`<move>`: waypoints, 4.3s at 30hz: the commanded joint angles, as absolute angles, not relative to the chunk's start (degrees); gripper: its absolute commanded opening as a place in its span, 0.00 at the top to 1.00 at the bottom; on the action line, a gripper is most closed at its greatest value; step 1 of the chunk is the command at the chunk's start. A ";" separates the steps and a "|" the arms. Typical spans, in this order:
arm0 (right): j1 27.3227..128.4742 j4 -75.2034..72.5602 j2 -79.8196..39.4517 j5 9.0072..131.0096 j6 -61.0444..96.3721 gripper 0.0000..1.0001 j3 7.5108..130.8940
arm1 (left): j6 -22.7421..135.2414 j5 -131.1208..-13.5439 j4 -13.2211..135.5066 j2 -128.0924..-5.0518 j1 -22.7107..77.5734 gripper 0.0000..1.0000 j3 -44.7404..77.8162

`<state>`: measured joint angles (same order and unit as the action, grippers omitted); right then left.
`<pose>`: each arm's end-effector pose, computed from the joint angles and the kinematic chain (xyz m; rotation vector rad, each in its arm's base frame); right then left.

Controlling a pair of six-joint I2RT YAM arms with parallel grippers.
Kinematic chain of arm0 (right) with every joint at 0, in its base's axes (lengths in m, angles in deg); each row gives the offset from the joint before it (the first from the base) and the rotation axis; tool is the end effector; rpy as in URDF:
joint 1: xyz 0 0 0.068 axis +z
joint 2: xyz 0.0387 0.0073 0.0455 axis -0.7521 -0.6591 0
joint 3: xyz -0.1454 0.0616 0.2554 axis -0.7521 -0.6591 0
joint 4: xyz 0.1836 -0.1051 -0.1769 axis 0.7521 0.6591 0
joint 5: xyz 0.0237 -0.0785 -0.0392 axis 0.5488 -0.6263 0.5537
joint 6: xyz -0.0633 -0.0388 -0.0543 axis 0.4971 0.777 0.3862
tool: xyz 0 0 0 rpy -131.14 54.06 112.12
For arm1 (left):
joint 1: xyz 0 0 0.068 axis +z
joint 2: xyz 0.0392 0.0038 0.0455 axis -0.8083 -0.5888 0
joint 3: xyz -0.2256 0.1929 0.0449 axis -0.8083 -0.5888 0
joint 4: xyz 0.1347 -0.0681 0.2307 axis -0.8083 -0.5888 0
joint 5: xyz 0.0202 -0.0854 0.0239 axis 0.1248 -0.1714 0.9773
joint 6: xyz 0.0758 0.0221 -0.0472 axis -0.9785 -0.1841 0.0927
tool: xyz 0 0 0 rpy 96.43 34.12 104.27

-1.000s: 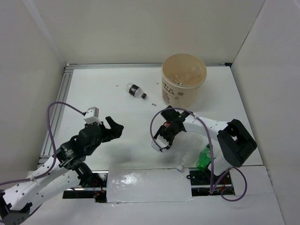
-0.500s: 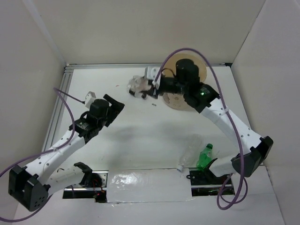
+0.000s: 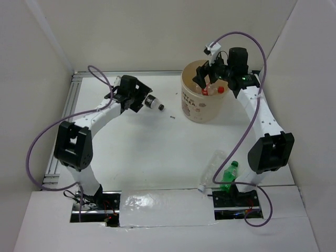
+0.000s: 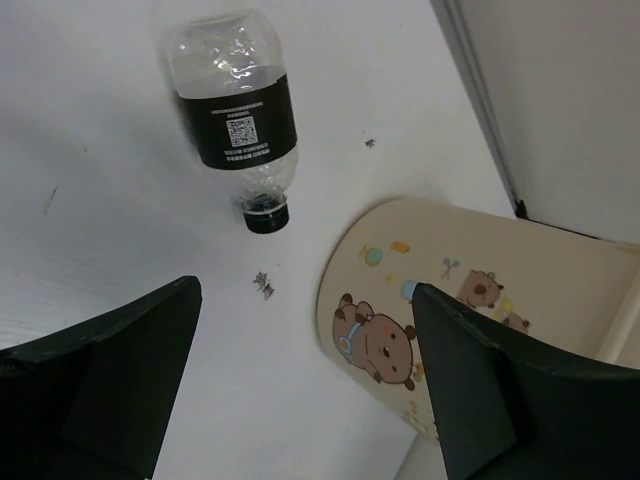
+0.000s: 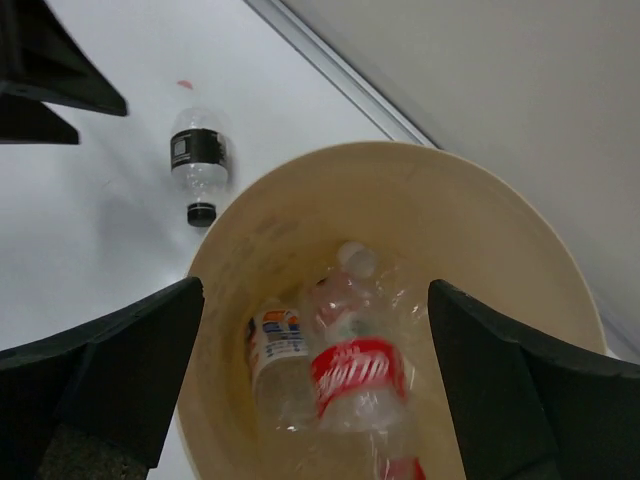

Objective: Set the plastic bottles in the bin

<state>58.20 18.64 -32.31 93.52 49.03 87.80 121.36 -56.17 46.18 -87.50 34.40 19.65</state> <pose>0.4190 0.1129 0.4216 -0.8837 1.6531 0.3373 0.4241 -0.1384 0.2796 -1.1600 1.9547 -0.7960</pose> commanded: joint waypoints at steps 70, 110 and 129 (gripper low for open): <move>47.53 73.41 12.64 100.00 139.59 0.11 41.84 | 66.91 -52.03 67.13 -114.30 7.70 0.00 71.62; 59.67 15.58 -10.45 102.11 65.80 0.65 71.42 | 77.90 -44.90 59.82 -39.31 -8.47 0.02 -20.92; 48.17 51.76 -21.03 107.47 81.64 0.05 90.18 | 66.90 -58.36 69.05 -59.64 -10.14 0.01 -11.15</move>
